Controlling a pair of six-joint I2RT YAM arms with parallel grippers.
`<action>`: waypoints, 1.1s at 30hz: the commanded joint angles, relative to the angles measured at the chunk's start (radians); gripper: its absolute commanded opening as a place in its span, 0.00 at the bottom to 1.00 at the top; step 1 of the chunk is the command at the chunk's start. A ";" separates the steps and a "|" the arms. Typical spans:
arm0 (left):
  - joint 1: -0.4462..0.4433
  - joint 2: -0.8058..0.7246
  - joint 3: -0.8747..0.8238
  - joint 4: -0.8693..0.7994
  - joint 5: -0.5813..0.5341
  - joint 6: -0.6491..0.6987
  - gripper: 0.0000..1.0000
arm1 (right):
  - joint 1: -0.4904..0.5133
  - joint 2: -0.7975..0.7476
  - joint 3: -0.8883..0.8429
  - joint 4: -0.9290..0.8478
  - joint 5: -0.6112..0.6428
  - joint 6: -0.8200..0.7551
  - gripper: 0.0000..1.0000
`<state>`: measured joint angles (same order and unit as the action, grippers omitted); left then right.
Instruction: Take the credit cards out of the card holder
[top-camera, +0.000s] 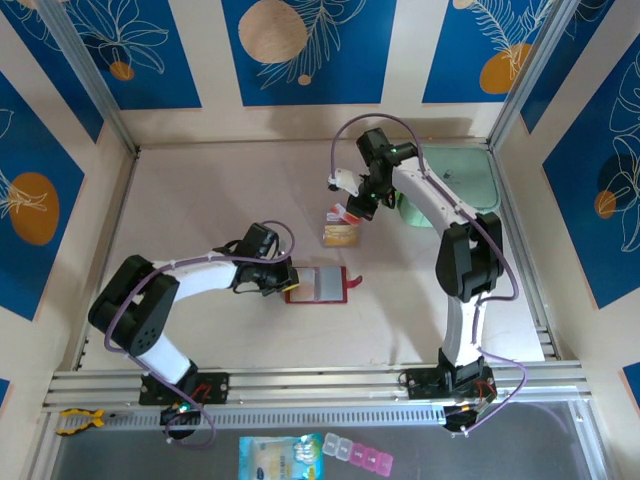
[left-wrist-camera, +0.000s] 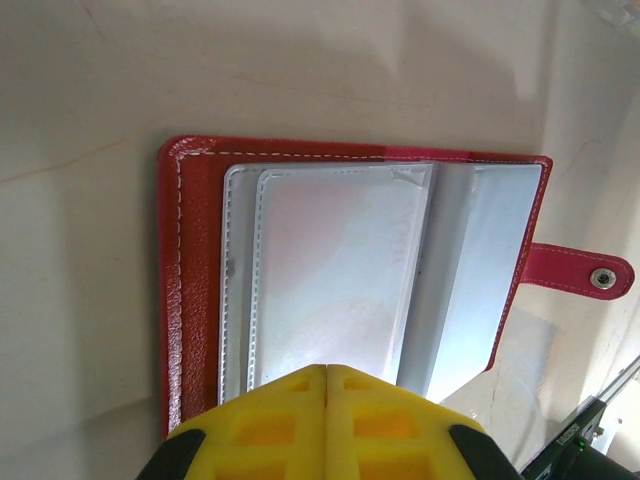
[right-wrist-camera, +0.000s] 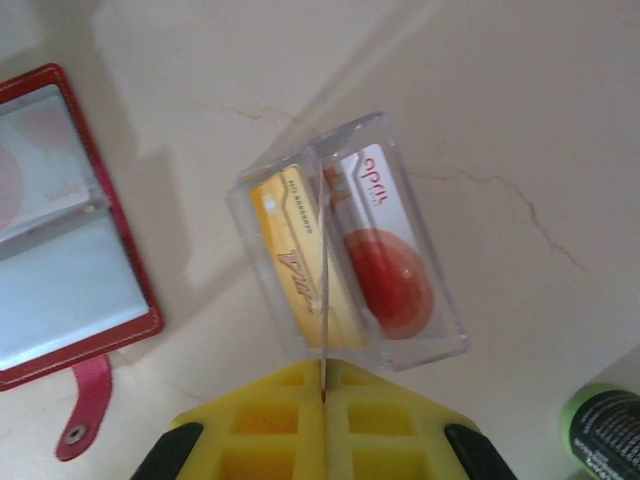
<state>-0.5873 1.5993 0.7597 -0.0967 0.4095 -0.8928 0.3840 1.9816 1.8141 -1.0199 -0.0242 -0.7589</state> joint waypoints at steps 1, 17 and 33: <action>0.000 -0.015 0.010 -0.019 -0.014 -0.012 0.05 | -0.012 0.045 0.086 -0.066 -0.004 -0.068 0.00; 0.009 -0.010 0.053 -0.074 -0.015 0.005 0.05 | -0.032 0.164 0.179 -0.087 -0.008 -0.141 0.04; 0.011 -0.032 0.047 -0.081 -0.020 0.010 0.05 | -0.019 0.093 0.121 -0.032 -0.029 -0.007 0.14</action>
<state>-0.5838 1.5970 0.7937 -0.1509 0.4084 -0.8917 0.3573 2.1315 1.9675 -1.0698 -0.0151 -0.8387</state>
